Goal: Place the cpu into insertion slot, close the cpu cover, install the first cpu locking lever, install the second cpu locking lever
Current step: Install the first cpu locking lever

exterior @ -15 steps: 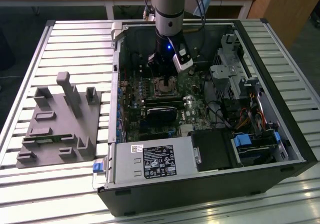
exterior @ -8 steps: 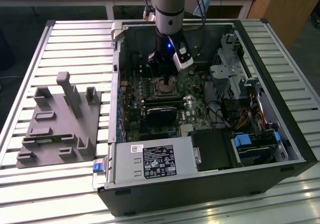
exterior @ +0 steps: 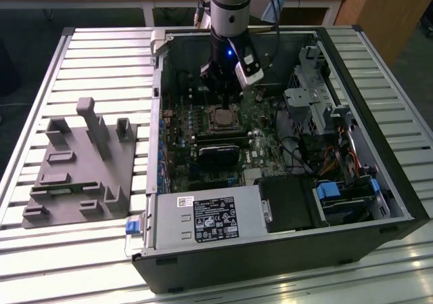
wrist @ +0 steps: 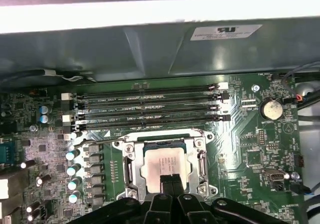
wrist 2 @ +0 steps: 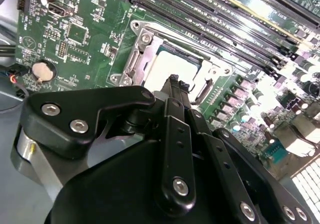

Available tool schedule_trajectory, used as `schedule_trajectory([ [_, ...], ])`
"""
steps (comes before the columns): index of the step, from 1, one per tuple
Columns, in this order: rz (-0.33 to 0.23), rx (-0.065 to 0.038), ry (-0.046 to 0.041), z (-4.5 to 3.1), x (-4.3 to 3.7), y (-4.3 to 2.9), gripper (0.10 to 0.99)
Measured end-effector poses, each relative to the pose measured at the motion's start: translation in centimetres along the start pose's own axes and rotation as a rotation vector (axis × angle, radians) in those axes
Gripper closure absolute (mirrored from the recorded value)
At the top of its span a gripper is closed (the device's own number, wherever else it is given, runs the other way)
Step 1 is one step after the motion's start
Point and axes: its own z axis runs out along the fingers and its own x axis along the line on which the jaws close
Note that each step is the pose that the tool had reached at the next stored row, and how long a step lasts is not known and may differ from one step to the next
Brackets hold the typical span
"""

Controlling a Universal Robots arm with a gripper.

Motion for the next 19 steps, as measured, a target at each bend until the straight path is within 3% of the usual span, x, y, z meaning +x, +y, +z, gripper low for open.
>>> schedule_trajectory([
  [9,0.0,0.0,0.0,-0.03,0.34,-0.03,0.98],
  [19,0.0,0.0,-0.0006,-0.17,3.82,-0.33,0.98],
])
